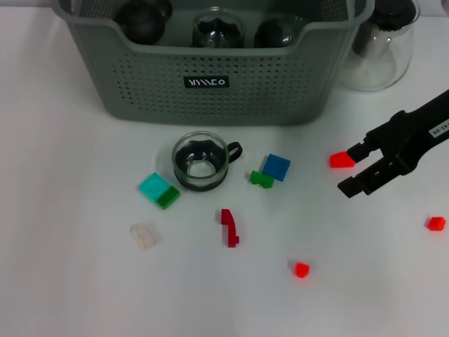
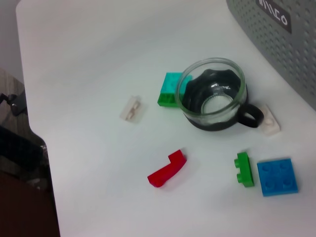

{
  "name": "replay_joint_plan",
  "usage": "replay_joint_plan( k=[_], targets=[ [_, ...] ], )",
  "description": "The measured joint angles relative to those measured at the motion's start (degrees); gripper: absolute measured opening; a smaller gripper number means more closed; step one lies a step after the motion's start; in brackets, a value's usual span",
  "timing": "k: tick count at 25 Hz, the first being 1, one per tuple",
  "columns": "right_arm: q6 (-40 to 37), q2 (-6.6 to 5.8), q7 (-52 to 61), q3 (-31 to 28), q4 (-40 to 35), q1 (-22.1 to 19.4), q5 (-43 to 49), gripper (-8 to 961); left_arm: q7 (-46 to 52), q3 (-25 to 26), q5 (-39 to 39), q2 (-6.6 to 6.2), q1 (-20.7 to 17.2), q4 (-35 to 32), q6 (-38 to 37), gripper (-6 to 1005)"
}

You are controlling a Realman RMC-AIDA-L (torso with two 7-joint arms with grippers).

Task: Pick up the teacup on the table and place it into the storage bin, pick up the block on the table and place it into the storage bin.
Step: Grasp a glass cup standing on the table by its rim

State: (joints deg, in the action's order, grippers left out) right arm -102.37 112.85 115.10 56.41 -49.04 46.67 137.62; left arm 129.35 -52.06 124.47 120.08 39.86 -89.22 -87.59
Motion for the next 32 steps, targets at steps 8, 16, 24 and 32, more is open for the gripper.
replay_joint_plan(
  k=[8,16,24,32],
  targets=[
    [0.6,0.34,0.4,-1.2,0.1,0.2,-0.5,897,-16.2,-0.2,-8.3,3.58,-9.6,-3.5,-20.1,850],
    [1.4,1.28,0.5,-2.1,0.6,0.2,-0.4,897,-22.0,-14.4,3.0,4.49,-12.5,1.7,-17.6,846],
    [1.7,1.42,0.6,-2.3,0.9,-0.6,-0.4,896,-22.8,-24.8,12.0,4.52,-10.1,7.1,-6.9,845],
    [2.0,1.51,0.7,-2.3,1.5,-1.3,-0.2,896,-21.9,-29.2,17.7,4.34,-6.7,13.7,1.5,844]
  ],
)
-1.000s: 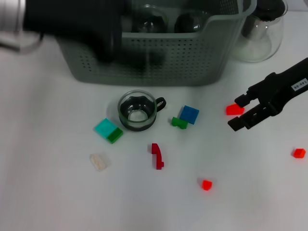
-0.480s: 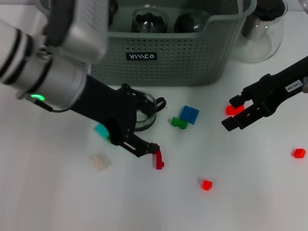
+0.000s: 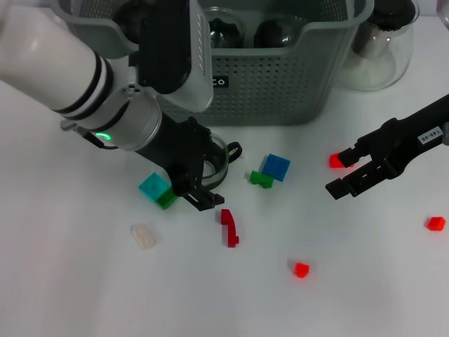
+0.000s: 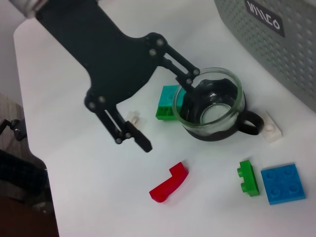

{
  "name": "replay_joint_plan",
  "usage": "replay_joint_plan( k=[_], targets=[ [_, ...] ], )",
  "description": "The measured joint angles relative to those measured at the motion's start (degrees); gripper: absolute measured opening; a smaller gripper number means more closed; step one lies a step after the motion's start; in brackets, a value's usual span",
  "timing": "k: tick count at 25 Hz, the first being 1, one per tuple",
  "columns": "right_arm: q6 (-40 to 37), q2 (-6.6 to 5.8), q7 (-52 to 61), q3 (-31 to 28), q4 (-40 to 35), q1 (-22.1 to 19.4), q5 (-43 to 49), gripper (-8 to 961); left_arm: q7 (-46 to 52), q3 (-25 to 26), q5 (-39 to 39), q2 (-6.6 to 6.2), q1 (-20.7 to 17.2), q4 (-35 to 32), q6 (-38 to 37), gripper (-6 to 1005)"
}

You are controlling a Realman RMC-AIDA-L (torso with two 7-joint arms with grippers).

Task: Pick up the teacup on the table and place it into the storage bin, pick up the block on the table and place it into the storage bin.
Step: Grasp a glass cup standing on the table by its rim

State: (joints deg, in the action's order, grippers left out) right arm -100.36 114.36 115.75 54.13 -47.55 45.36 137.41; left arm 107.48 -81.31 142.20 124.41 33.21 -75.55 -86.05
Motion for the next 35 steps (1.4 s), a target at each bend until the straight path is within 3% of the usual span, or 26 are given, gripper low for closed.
replay_joint_plan(
  k=[8,24,30,35],
  targets=[
    [0.1,-0.01,0.1,-0.7,0.1,-0.3,0.2,896,1.9,-2.6,3.7,-0.05,2.1,6.1,5.3,843],
    [0.5,-0.19,0.1,-0.8,0.1,-0.4,0.1,896,12.4,-10.0,10.3,0.21,2.1,6.9,9.4,841],
    [0.6,-0.2,0.1,-0.8,0.1,-0.5,0.1,896,13.4,-10.0,10.2,0.21,2.5,6.8,8.1,747],
    [0.7,-0.23,0.1,-0.8,0.1,-0.5,0.1,897,14.4,-10.0,9.9,0.28,2.1,5.6,7.9,514]
  ],
)
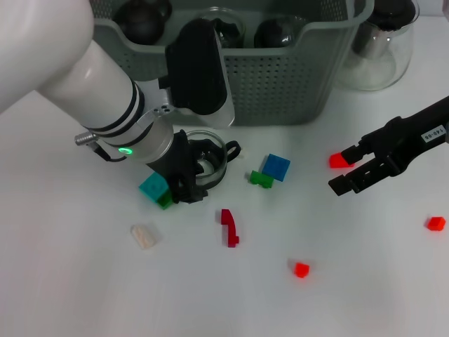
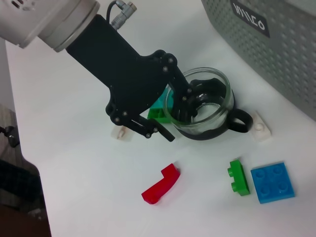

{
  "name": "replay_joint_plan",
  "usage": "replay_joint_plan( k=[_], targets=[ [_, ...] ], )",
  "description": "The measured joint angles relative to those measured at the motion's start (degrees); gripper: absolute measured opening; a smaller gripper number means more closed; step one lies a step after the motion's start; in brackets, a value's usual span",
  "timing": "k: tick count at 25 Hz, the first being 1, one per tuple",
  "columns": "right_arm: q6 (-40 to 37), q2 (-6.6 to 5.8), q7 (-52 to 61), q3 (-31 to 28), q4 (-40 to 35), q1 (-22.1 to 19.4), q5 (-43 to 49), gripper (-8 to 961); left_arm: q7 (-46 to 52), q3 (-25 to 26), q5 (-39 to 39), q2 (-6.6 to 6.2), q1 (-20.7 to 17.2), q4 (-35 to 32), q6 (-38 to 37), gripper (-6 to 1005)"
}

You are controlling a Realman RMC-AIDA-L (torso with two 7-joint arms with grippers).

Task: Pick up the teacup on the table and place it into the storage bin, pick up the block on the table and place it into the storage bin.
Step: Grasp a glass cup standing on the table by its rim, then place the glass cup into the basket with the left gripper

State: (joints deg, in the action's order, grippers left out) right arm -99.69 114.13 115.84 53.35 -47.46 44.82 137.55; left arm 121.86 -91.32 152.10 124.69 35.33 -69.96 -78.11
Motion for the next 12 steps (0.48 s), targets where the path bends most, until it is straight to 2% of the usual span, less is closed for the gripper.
replay_joint_plan(
  k=[11,12],
  targets=[
    [0.1,-0.37,0.0,0.0,0.0,-0.2,0.0,897,2.6,-0.5,-0.3,0.06,-0.4,-1.9,0.3,260],
    [0.1,-0.39,0.0,0.0,0.0,-0.2,0.0,897,2.7,-0.5,-0.4,0.08,-0.6,-2.5,0.1,194]
  ],
)
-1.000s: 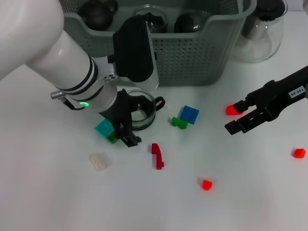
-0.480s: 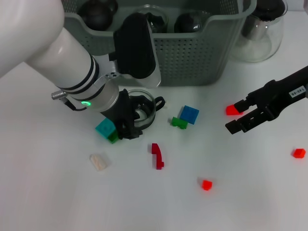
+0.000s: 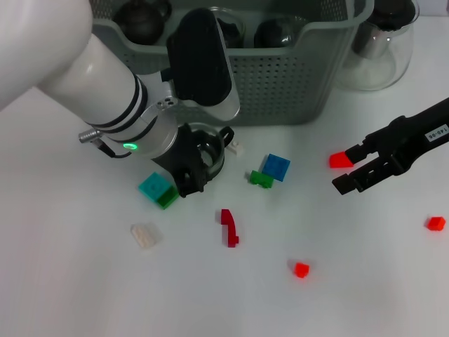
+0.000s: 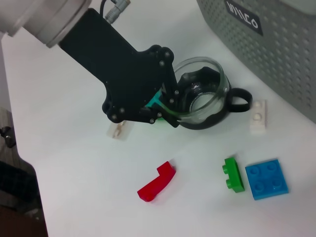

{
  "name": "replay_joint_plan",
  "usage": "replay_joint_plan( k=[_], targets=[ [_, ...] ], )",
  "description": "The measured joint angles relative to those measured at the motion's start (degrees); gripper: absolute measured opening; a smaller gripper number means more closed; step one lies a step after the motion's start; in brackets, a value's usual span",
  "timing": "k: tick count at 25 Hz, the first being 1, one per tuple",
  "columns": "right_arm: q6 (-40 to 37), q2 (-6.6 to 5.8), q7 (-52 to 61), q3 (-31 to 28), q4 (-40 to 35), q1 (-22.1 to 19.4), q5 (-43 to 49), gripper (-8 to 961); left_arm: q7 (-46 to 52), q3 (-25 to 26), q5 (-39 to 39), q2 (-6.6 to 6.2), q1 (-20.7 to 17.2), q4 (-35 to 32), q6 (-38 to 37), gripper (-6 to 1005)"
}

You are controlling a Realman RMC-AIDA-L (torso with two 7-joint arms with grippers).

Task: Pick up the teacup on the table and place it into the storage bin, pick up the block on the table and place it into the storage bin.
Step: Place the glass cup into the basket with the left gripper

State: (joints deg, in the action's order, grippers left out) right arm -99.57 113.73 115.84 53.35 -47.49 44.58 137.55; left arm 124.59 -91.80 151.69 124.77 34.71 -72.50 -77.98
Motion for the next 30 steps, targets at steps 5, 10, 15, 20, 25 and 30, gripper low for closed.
replay_joint_plan(
  k=[5,10,15,20,25,30],
  targets=[
    [0.0,-0.11,-0.2,0.0,-0.2,0.0,0.0,897,1.0,1.1,-1.9,0.03,-0.8,-3.1,-1.9,48],
    [-0.3,-0.52,-0.2,0.0,-0.3,0.0,0.0,896,1.8,6.0,-8.2,-0.09,-1.3,-6.6,-8.4,38],
    [-1.0,-1.11,0.3,0.1,-0.2,0.0,0.0,896,3.6,19.1,-21.5,-0.47,-0.2,-9.8,-20.5,38],
    [-3.1,-2.0,0.3,0.4,-0.4,0.0,0.0,896,7.3,34.5,-30.0,-1.03,3.9,-11.4,-27.5,38],
    [-4.9,-3.47,1.0,0.1,-0.5,0.0,0.1,897,11.5,39.5,-30.4,-3.98,9.6,-13.0,-23.8,38],
    [-5.3,-4.11,1.4,-0.1,-0.5,-0.1,0.1,897,14.9,39.0,-25.5,-7.99,18.2,-4.5,-14.4,38]
  ],
)
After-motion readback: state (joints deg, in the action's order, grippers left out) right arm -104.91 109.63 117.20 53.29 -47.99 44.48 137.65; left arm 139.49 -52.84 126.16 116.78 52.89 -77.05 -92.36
